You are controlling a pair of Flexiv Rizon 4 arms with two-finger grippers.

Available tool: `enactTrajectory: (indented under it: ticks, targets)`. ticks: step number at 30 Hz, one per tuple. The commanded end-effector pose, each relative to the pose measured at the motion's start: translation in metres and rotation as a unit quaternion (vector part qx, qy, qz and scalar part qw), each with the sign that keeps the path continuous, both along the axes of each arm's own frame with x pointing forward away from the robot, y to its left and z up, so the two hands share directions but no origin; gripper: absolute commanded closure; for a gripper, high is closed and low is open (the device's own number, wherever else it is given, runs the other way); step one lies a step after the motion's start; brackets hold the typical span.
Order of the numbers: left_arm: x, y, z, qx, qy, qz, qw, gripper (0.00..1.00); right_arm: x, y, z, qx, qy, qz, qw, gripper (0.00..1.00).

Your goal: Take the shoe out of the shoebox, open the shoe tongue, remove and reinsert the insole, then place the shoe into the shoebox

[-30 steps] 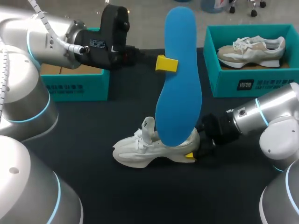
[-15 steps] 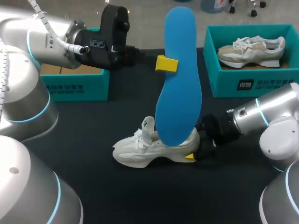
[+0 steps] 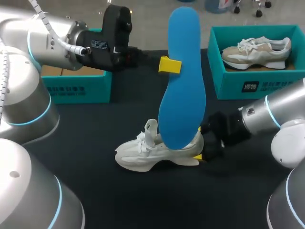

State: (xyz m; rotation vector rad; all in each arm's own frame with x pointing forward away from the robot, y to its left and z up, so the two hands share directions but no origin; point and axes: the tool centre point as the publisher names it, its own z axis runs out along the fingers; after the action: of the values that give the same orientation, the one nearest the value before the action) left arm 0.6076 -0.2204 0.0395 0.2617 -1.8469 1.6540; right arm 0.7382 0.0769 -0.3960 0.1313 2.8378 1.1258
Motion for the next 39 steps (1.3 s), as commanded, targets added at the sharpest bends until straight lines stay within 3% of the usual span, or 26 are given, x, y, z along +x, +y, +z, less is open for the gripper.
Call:
enactTrajectory:
  ticks: [1, 9, 14, 35, 39]
  targets:
    - [0.0, -0.001, 0.0, 0.0, 0.0, 0.0, 1.0, 1.0, -0.003, 0.001, 0.023, -0.103, 0.015, -0.005, 0.995, 0.0]
    - [0.0, -0.001, 0.0, 0.0, 0.0, 0.0, 1.0, 1.0, -0.005, 0.008, 0.041, -0.209, 0.031, -0.04, 0.977, 0.0]
    - [0.0, -0.001, 0.0, 0.0, 0.0, 0.0, 1.0, 1.0, -0.005, 0.009, 0.048, -0.249, 0.017, -0.055, 0.967, 0.0]
    - [0.0, -0.001, 0.0, 0.0, 0.0, 0.0, 1.0, 1.0, -0.007, 0.008, 0.054, -0.273, 0.012, -0.058, 0.96, 0.0]
    - [0.0, -0.001, 0.0, 0.0, 0.0, 0.0, 1.0, 1.0, -0.005, 0.007, 0.058, -0.312, 0.004, -0.051, 0.949, 0.0]
